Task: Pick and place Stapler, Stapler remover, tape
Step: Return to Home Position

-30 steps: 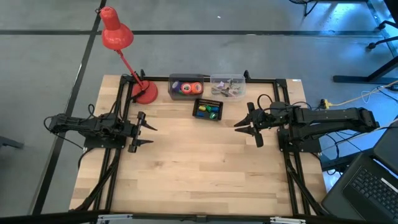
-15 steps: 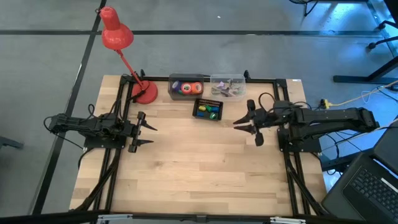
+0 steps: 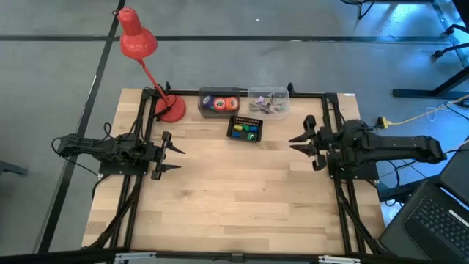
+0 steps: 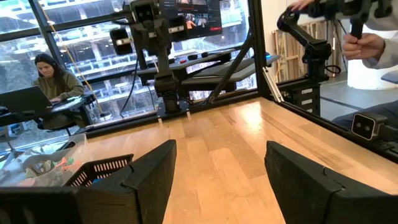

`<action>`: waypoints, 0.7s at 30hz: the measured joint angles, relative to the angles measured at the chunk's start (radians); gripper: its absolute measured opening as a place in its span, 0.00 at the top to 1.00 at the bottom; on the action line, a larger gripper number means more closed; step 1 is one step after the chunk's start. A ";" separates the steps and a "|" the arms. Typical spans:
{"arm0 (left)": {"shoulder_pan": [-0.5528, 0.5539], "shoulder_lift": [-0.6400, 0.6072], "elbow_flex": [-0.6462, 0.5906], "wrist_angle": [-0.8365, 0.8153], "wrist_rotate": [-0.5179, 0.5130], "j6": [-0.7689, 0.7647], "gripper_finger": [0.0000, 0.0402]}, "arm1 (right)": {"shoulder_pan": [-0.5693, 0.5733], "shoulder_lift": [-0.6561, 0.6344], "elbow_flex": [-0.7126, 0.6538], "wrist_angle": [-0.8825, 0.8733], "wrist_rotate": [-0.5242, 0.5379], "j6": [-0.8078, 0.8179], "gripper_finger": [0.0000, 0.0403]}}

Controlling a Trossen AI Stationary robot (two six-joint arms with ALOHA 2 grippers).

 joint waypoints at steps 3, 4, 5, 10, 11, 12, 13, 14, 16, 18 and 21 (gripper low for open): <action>0.000 0.000 0.000 0.000 0.000 0.000 0.41 | -0.003 -0.100 -0.080 0.020 0.001 0.024 0.78; 0.000 0.000 0.000 0.000 0.000 0.000 0.41 | -0.004 -0.124 -0.101 0.033 0.001 0.034 0.78; 0.000 0.000 0.000 0.000 0.000 0.000 0.41 | -0.004 -0.148 -0.121 0.044 0.001 0.049 0.78; 0.000 0.000 0.000 0.000 0.000 0.000 0.41 | -0.003 -0.242 -0.194 0.043 -0.001 0.103 0.78; 0.000 0.000 0.000 0.000 0.000 0.000 0.41 | -0.003 -0.261 -0.207 0.043 -0.002 0.111 0.78; 0.000 0.000 0.000 0.000 0.000 0.000 0.41 | -0.003 -0.280 -0.220 0.042 -0.002 0.121 0.78; 0.000 0.000 0.000 0.000 0.000 0.000 0.41 | -0.003 -0.298 -0.233 0.038 -0.002 0.127 0.78; 0.000 0.000 0.000 0.000 0.000 0.000 0.41 | -0.003 -0.314 -0.246 0.036 -0.002 0.130 0.78; 0.000 0.000 0.000 0.000 0.000 0.000 0.41 | -0.003 -0.346 -0.274 0.035 -0.002 0.132 0.78; 0.000 0.000 0.000 0.000 0.000 0.000 0.41 | -0.003 -0.377 -0.299 0.032 -0.002 0.139 0.78; 0.000 0.000 0.000 0.000 0.000 0.000 0.41 | -0.003 -0.418 -0.335 0.031 -0.003 0.160 0.78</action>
